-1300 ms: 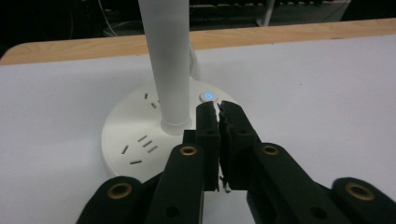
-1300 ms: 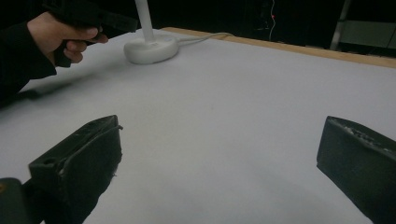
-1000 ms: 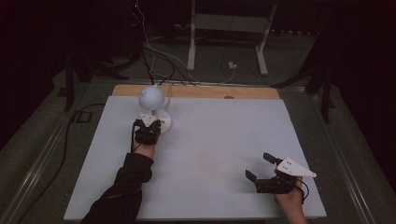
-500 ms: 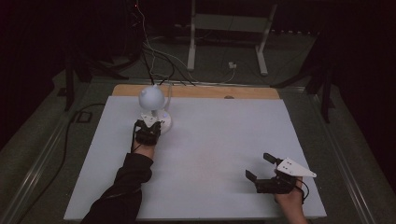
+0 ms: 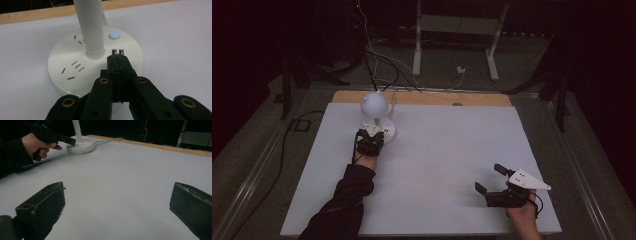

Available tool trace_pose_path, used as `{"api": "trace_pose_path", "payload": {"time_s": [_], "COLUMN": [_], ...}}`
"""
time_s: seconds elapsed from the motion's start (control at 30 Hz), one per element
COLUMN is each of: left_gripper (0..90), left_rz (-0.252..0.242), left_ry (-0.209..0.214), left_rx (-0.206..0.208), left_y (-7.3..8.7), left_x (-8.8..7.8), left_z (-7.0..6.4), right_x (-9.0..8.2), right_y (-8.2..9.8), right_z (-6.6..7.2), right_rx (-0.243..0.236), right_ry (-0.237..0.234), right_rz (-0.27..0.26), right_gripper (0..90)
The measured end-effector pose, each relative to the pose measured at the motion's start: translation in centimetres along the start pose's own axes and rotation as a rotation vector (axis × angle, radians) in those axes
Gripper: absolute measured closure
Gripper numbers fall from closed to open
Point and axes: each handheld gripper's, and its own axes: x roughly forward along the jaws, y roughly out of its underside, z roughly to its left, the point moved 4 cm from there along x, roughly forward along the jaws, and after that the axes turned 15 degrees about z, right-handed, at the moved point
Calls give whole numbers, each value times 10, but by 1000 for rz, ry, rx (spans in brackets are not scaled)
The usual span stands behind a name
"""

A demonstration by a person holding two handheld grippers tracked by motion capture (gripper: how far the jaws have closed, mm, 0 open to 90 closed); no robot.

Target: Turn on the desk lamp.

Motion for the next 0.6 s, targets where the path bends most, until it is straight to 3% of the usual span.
{"api": "trace_pose_path", "payload": {"time_s": [0.6], "left_gripper": [900], "left_rz": [-11], "left_ry": [-8], "left_rx": [34], "left_y": [0], "left_x": [1], "left_z": [-1], "right_x": [1], "right_y": [0], "right_z": [0], "right_rx": [1], "right_ry": [-2], "right_rz": [6], "right_gripper": [0]}}
